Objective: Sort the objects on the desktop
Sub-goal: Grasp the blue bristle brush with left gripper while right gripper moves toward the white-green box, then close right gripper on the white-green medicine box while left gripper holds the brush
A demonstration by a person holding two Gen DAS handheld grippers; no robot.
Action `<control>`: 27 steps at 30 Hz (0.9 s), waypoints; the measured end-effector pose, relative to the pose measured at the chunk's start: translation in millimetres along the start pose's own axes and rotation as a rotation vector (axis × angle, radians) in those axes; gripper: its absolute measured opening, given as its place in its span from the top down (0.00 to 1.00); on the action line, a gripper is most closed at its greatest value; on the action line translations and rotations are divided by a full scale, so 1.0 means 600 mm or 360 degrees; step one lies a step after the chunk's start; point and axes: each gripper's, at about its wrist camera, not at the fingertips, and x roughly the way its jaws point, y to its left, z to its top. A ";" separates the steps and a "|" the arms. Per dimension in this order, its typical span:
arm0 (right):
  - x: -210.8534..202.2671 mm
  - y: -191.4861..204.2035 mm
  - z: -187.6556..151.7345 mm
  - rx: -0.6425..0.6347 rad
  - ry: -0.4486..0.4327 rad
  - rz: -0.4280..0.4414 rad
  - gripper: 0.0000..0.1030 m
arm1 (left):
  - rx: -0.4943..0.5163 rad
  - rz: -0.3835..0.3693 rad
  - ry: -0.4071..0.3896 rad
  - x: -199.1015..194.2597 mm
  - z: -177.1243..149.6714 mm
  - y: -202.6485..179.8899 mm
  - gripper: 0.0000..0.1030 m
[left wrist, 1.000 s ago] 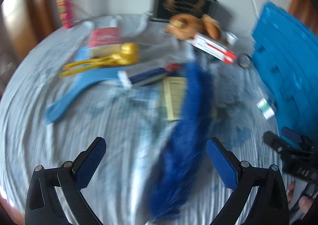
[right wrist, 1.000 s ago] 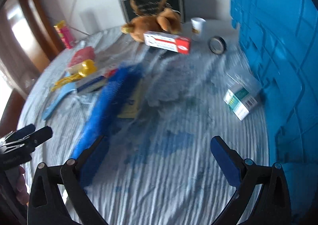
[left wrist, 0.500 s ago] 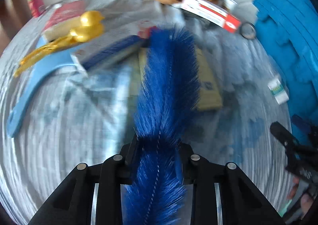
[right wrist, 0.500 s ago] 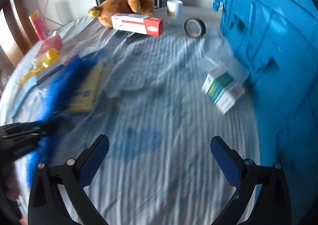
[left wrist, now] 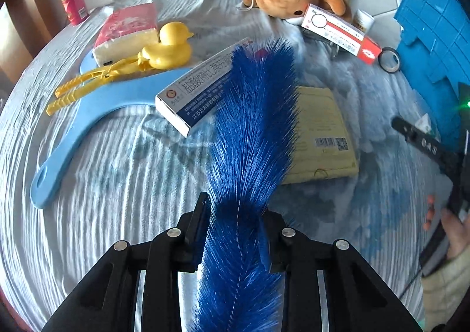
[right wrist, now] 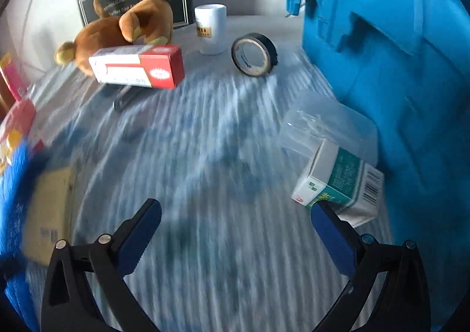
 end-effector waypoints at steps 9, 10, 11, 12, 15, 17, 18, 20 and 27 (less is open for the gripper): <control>-0.032 0.066 -0.007 -0.0198 0.0038 0.0020 0.42 | -0.0080 0.0028 -0.0026 -0.002 0.010 0.037 0.72; -0.037 0.057 -0.011 -0.0121 0.0047 -0.0019 0.40 | -0.0077 0.0023 -0.0024 -0.001 0.009 0.036 0.72; -0.039 0.049 -0.014 -0.0053 0.0054 -0.0065 0.36 | -0.0073 0.0016 -0.0021 0.000 0.009 0.034 0.72; -0.033 0.045 -0.014 -0.0024 0.0058 -0.0138 0.25 | -0.0070 0.0011 -0.0019 0.002 0.008 0.031 0.72; -0.021 0.031 -0.008 0.0098 0.0031 -0.0312 0.21 | -0.0059 0.0004 -0.0006 0.006 0.005 0.027 0.71; -0.018 0.020 0.001 0.0216 -0.0027 -0.0379 0.21 | -0.0050 0.0000 0.0002 0.008 0.004 0.027 0.71; -0.016 0.014 0.005 0.0274 -0.0054 -0.0415 0.21 | -0.0045 -0.0003 0.0006 0.008 0.003 0.028 0.71; -0.007 0.001 0.015 0.0383 -0.0081 -0.0501 0.20 | -0.0035 -0.0009 0.0012 0.008 0.003 0.028 0.71; -0.017 0.012 0.017 0.0435 -0.0071 -0.0833 0.15 | -0.0031 -0.0056 0.0024 0.011 0.013 0.031 0.71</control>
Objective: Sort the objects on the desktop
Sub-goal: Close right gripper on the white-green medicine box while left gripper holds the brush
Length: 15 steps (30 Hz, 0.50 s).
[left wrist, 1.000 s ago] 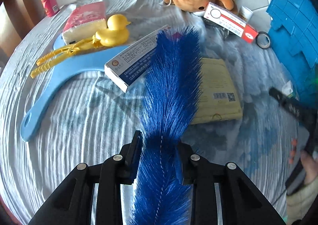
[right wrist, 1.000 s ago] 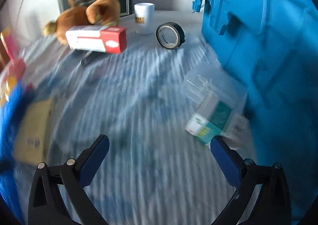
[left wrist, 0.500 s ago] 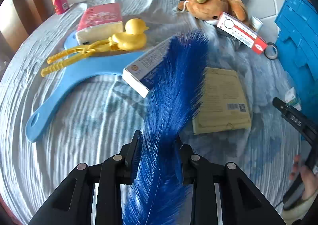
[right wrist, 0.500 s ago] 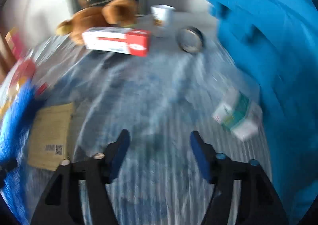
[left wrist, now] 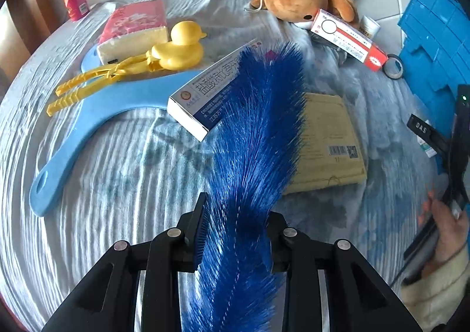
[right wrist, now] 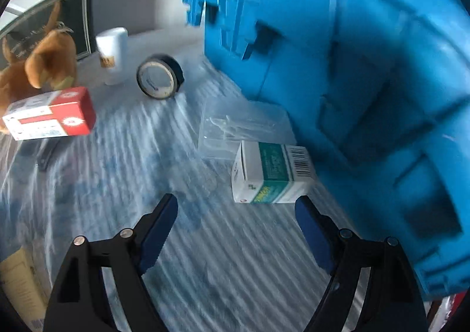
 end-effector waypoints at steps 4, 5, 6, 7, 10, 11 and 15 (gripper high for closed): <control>0.023 -0.007 0.009 -0.0017 -0.0016 -0.0140 0.04 | 0.0005 -0.0026 -0.0003 -0.001 0.001 0.003 0.71; 0.032 -0.012 0.013 -0.0006 -0.0002 -0.0155 0.04 | 0.0005 -0.0030 -0.0001 -0.001 0.001 0.004 0.71; 0.041 -0.018 0.018 0.0025 0.0005 -0.0149 0.04 | 0.0005 -0.0036 0.0002 0.000 0.001 0.005 0.71; 0.049 -0.023 0.023 0.0056 0.0011 -0.0143 0.04 | 0.0004 -0.0038 0.0004 0.001 0.002 0.005 0.71; 0.076 -0.030 0.042 0.0098 0.0058 -0.0046 0.04 | 0.0006 -0.0042 0.0006 0.001 0.003 0.004 0.71; 0.082 -0.029 0.046 0.0088 0.0071 0.0003 0.04 | 0.0007 -0.0043 0.0006 0.001 0.003 0.003 0.71; 0.072 -0.011 0.053 -0.0032 0.0098 0.0242 0.40 | -0.0008 -0.0057 0.0007 0.000 0.006 0.003 0.71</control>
